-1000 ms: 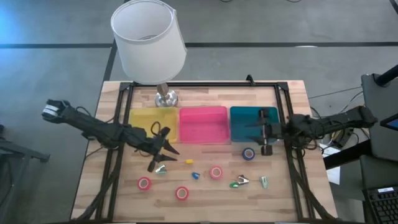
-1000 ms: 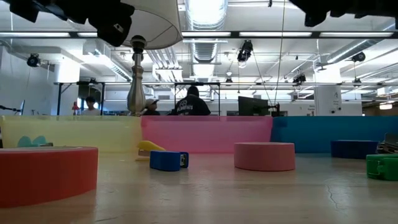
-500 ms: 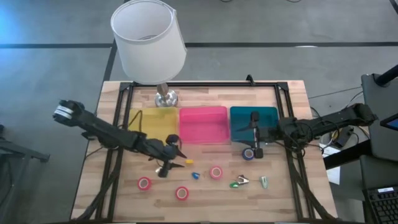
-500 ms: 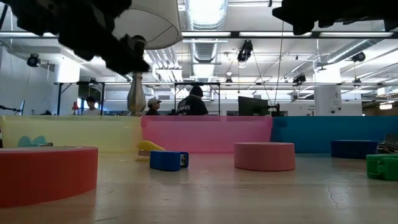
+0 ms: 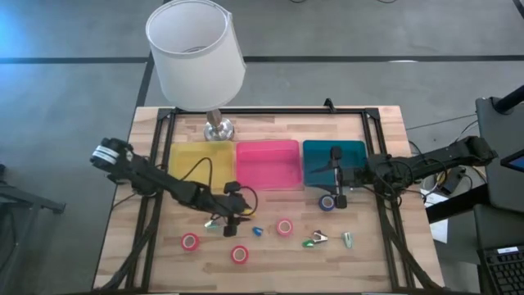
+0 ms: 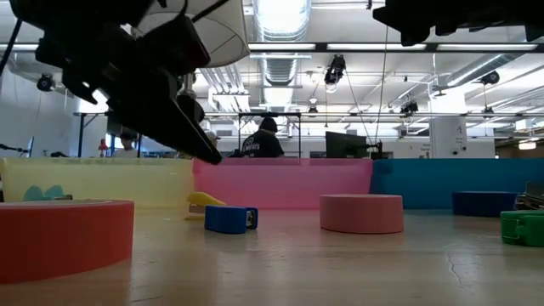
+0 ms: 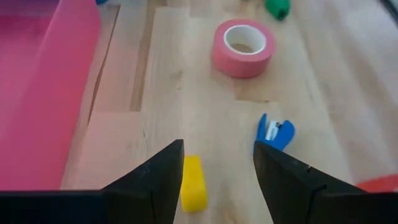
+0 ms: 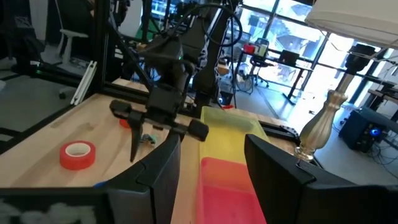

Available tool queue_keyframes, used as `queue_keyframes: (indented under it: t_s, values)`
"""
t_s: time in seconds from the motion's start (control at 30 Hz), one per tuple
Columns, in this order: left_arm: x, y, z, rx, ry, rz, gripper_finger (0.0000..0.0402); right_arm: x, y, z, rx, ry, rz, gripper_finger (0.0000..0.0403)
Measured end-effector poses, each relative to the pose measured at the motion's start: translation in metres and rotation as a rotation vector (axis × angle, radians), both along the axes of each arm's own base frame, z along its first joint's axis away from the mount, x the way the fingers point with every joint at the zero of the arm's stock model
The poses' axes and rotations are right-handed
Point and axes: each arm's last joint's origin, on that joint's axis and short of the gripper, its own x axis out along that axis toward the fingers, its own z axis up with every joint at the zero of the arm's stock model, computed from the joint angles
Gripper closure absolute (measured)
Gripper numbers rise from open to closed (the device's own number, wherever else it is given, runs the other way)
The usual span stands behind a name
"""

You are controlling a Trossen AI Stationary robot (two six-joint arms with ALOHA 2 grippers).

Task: Pick and place Stapler, Stapler remover, tape
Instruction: Put the yellow stapler into the yellow bin

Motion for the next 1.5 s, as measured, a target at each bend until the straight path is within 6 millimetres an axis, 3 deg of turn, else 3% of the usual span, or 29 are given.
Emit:
queue_keyframes:
  t_s: [0.27,0.8,1.23,1.5]
  values:
    - [0.010,-0.002,-0.018,0.065,0.061,0.061,0.0205,0.000,0.000,0.000,0.000,0.002,0.001,0.0226]
    - [0.004,0.000,-0.025,0.053,0.144,0.110,0.0208,0.000,0.000,-0.001,-0.001,0.003,0.001,0.0228]
    - [0.004,-0.001,-0.025,0.052,0.150,0.073,0.0328,0.000,0.000,-0.001,-0.001,0.003,0.001,0.0234]
    - [0.004,-0.005,-0.022,0.060,0.140,0.053,0.0318,0.000,0.000,-0.001,-0.001,0.003,0.001,0.0236]
